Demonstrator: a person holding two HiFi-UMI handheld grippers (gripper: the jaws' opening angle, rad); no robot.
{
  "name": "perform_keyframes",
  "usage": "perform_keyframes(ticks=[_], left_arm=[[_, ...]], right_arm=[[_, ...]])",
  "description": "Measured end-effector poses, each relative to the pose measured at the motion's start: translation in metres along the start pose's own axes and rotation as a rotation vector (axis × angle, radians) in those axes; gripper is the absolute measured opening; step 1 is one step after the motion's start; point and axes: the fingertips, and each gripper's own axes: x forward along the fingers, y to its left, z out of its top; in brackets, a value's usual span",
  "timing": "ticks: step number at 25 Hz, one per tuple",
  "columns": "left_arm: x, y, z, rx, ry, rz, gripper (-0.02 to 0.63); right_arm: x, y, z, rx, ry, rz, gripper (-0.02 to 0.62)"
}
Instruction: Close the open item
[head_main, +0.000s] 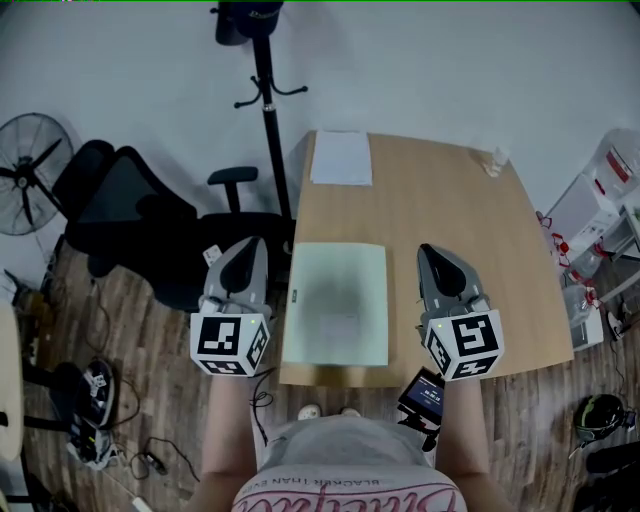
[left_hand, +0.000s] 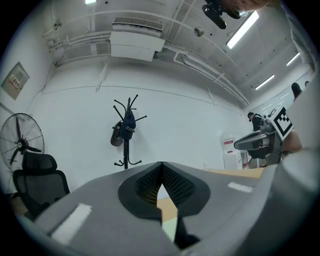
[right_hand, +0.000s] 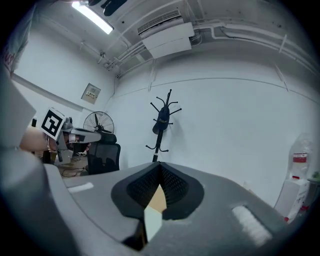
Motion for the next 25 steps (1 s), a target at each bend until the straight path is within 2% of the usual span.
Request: perform_keyframes(ticks=[25], left_arm=[[-0.015,-0.008,0.024,0.038,-0.035,-0.015,0.015]], right_arm=[[-0.015,0.004,0.019,-0.036,-0.061,-0.003,0.0]])
